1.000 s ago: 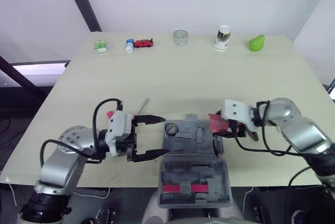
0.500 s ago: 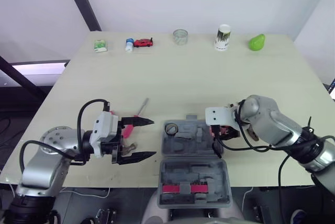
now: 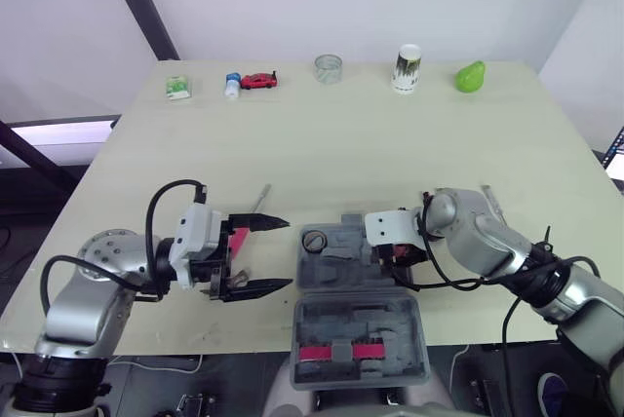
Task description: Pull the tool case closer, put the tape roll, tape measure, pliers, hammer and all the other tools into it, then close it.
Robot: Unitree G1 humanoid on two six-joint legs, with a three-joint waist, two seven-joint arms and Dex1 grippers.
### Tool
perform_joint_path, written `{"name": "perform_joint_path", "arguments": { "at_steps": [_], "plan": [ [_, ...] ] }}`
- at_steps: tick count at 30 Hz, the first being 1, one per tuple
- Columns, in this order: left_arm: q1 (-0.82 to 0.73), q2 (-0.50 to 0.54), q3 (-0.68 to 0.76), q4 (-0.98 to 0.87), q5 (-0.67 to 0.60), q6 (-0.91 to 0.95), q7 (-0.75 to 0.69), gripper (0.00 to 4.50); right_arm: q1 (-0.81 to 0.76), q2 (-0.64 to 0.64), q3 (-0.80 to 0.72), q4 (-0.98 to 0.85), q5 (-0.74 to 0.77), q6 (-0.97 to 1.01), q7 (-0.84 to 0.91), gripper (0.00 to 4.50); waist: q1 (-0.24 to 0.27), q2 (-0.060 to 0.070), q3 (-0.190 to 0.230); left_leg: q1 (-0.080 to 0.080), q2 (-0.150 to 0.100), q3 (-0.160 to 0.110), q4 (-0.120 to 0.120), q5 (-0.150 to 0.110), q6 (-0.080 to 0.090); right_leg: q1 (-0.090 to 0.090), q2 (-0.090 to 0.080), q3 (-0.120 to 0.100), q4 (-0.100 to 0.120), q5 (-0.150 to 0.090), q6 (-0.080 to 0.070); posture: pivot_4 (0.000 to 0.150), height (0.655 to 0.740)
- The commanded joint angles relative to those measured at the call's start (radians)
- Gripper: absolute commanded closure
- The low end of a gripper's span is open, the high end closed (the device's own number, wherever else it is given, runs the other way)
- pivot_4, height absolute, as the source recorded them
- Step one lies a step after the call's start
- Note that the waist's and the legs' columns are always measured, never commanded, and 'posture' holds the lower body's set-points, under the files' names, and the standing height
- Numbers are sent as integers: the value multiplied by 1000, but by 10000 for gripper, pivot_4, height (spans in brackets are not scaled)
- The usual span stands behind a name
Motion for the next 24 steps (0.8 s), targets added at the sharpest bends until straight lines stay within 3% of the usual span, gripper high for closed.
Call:
{"name": "perform_joint_path", "arguments": {
  "at_steps": [1, 12, 15, 24],
  "plan": [
    [0, -2, 10, -13, -12, -10, 4, 0, -6, 22, -17, 12, -16, -50, -7, 15539, -1, 0, 0, 0, 0, 0, 0, 0, 0, 0, 0, 0, 0, 0, 0, 1500, 7400],
    [9, -5, 0, -34, -14, -5, 20, 0, 5, 37, -42, 38, -27, -93, 3, 15539, -3, 0, 0, 0, 0, 0, 0, 0, 0, 0, 0, 0, 1, 0, 0, 1500, 7400],
    [10, -11, -11, -37, -11, -7, 24, 0, 1, 33, -50, 25, -42, -93, -1, 1531, -2, 0, 0, 0, 0, 0, 0, 0, 0, 0, 0, 0, 1, 0, 0, 1500, 7400],
    [-3, -17, -26, -35, -8, -3, 26, 0, 0, -6, -110, -81, -39, -31, 35, 664, 1, 0, 0, 0, 0, 0, 0, 0, 0, 0, 0, 0, 1, 0, 0, 1500, 7400]
  ]
}}
